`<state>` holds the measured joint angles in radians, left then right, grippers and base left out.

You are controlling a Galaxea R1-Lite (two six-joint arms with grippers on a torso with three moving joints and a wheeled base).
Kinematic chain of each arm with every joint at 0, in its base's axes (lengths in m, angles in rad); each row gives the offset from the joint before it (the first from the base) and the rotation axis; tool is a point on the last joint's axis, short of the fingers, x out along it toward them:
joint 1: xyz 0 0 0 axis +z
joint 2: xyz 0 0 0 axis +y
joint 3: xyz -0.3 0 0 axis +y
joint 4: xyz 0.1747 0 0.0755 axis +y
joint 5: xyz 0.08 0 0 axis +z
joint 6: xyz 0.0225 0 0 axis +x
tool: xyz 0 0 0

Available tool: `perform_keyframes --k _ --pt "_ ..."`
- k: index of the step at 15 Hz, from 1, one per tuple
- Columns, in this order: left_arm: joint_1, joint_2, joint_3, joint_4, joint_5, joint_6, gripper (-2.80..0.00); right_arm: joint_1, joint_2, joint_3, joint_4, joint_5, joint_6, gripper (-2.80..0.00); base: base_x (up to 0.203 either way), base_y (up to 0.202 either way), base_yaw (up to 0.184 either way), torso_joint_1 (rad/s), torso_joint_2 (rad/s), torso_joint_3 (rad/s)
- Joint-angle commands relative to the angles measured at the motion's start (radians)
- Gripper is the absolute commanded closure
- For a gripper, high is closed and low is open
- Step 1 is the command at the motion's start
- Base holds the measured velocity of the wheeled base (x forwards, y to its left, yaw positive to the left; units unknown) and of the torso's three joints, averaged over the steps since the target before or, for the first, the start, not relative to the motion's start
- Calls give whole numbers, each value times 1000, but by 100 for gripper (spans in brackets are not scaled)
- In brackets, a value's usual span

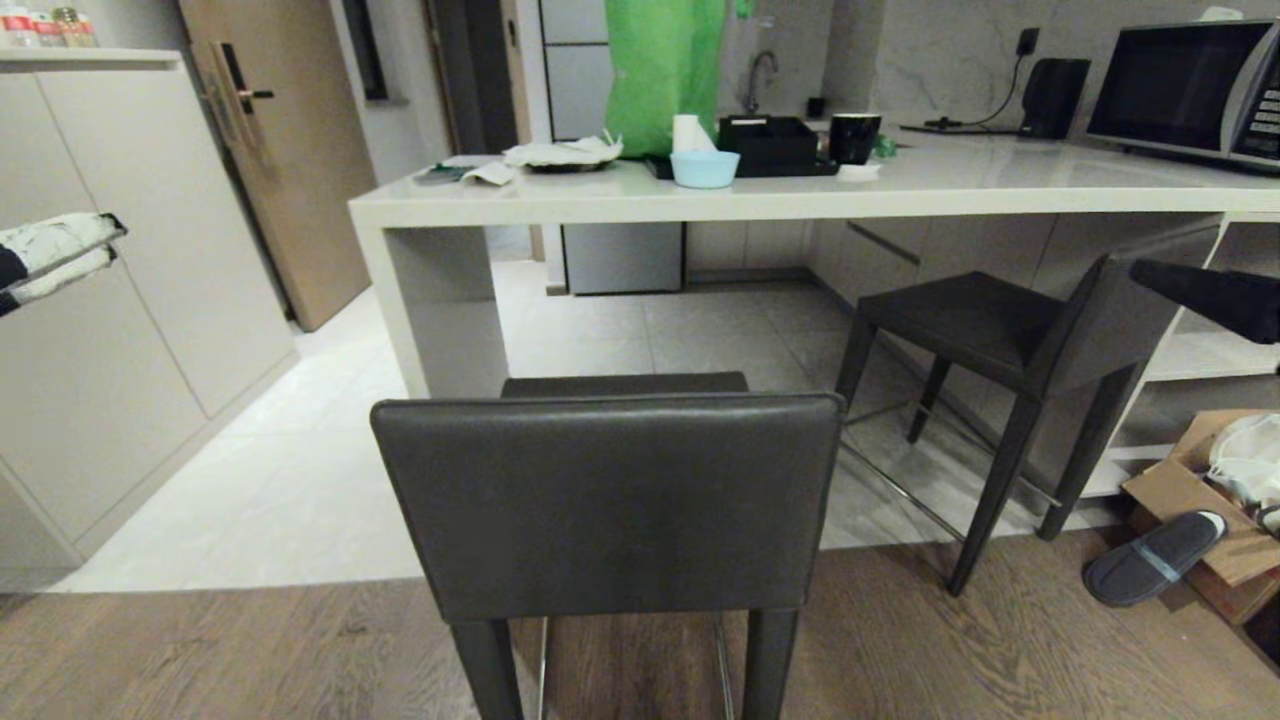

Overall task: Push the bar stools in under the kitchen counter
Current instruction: Pull the gray chair out from under the dining table

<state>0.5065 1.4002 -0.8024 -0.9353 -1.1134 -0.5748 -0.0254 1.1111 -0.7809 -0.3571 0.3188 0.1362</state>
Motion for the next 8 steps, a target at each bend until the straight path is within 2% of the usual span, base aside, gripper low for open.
perform_keyframes --k 1,2,4,5,6,7,8 --pt "-24 -39 -79 303 31 103 -280 56 -112 -24 117 -1 1 -280 0 0 0 0 0 0" --pt "-66 -40 -110 419 128 213 -280 66 -128 -27 147 -1 2 -280 0 0 0 0 0 0" --pt "-205 -44 -144 571 459 429 -280 67 -138 -26 157 -5 2 -280 0 0 0 0 0 0" --pt "-299 -56 -152 613 624 500 -280 67 -139 -22 157 -26 2 -280 0 0 0 0 0 0" --pt "-369 -81 -156 640 714 537 -280 67 -140 -19 157 -50 2 -280 0 0 0 0 0 0" --pt "-413 -123 -160 662 768 567 -280 67 -143 -14 156 -66 1 -280 0 0 0 0 0 0" --pt "-423 -142 -168 677 794 586 -280 67 -153 -11 157 -67 1 -280 0 0 0 0 0 0"
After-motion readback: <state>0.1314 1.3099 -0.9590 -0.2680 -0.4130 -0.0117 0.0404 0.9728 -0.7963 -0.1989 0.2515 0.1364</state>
